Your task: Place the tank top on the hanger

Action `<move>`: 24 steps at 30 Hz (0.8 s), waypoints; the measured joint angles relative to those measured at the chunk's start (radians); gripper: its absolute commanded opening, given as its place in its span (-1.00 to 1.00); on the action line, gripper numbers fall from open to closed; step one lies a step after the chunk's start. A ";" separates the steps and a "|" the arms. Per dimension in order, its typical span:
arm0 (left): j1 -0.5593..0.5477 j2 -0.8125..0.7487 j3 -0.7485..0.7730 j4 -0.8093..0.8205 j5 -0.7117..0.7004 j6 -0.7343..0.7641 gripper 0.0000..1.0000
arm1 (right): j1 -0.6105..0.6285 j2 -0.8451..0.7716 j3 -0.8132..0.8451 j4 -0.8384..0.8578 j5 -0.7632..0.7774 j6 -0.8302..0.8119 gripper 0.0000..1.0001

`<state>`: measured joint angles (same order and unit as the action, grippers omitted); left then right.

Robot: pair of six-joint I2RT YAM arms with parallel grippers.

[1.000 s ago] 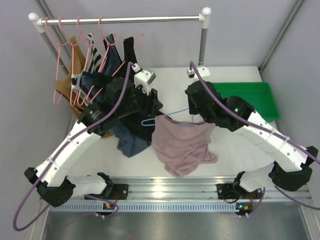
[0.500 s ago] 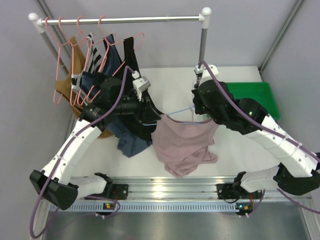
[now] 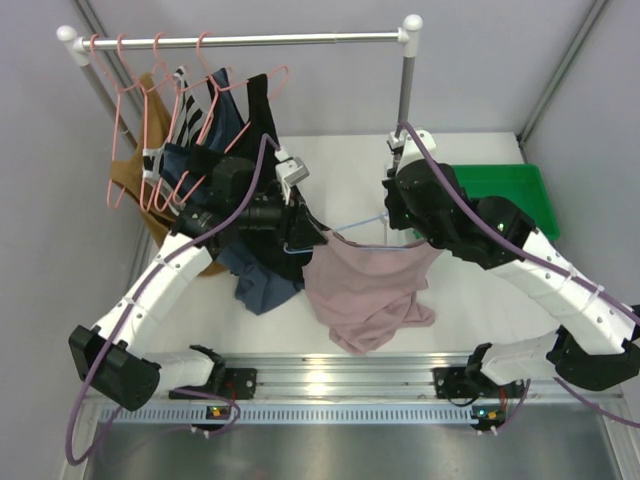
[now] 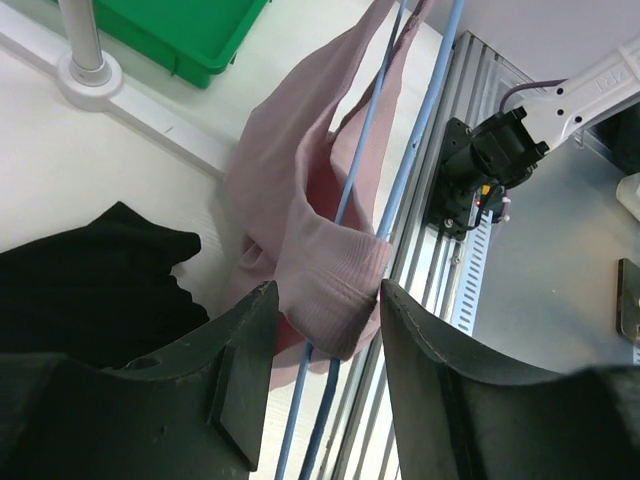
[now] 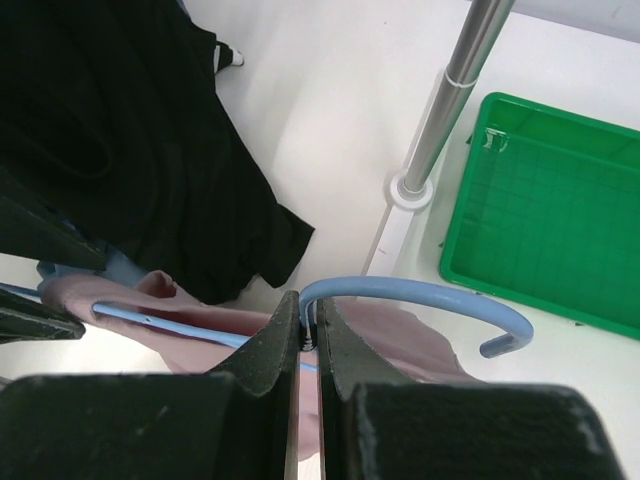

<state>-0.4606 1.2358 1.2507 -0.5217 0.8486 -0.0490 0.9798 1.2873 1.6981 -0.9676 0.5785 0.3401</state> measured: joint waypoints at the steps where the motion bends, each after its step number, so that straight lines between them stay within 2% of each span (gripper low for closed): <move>1: -0.004 0.006 0.000 0.001 0.000 0.000 -0.01 | 0.000 0.000 0.000 0.000 0.000 0.000 -1.00; 8: -0.053 0.025 0.000 0.009 -0.024 0.008 -0.18 | 0.000 0.020 0.023 -0.016 0.000 0.000 -1.00; 11: -0.079 0.026 0.000 0.015 -0.043 0.014 -0.33 | 0.000 0.032 0.037 -0.024 -0.001 0.000 -1.00; 12: -0.085 0.026 0.000 0.016 -0.048 0.015 -0.48 | 0.000 0.036 0.041 -0.025 0.000 0.000 -1.00; 15: -0.093 0.025 -0.007 0.023 -0.057 0.023 -0.74 | 0.000 0.046 0.056 -0.034 0.001 -0.002 -1.00; 16: -0.097 0.024 -0.012 0.027 -0.052 0.031 -0.96 | 0.000 0.050 0.061 -0.036 0.003 -0.005 -1.00; 24: -0.138 -0.053 -0.135 0.154 -0.114 0.006 -1.00 | -0.001 0.083 0.071 -0.048 0.014 -0.019 -1.00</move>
<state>-0.5991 1.1828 1.1152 -0.3676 0.7345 -0.0425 0.9791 1.3701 1.7691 -1.0157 0.5922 0.3210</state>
